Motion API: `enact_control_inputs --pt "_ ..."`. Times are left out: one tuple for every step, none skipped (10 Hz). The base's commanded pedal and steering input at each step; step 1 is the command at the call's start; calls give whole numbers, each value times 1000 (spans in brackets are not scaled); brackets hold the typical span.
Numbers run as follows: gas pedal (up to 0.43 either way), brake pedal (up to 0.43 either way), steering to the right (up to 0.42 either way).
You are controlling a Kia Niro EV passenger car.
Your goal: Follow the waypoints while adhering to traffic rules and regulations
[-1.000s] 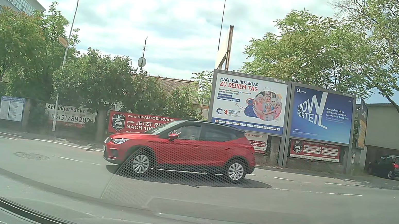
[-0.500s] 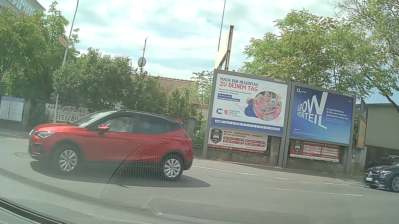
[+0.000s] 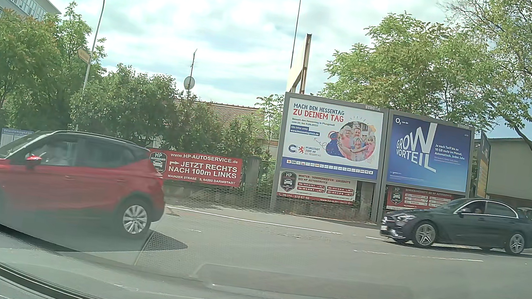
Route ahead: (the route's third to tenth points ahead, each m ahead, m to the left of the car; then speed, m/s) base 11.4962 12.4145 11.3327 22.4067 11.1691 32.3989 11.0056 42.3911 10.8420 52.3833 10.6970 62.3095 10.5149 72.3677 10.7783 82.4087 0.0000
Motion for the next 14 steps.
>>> enact_control_inputs --pt "0 287 -212" --pt "0 287 -212" --pt "0 287 -212" --pt "0 280 -212" --pt "0 287 -212" --pt "0 280 -212" --pt "0 287 -212" --pt "0 287 -212" --pt "0 287 -212" --pt "0 287 -212" --pt "0 280 -212" --pt "0 274 -212" --pt "0 256 -212" --pt "0 220 -212"
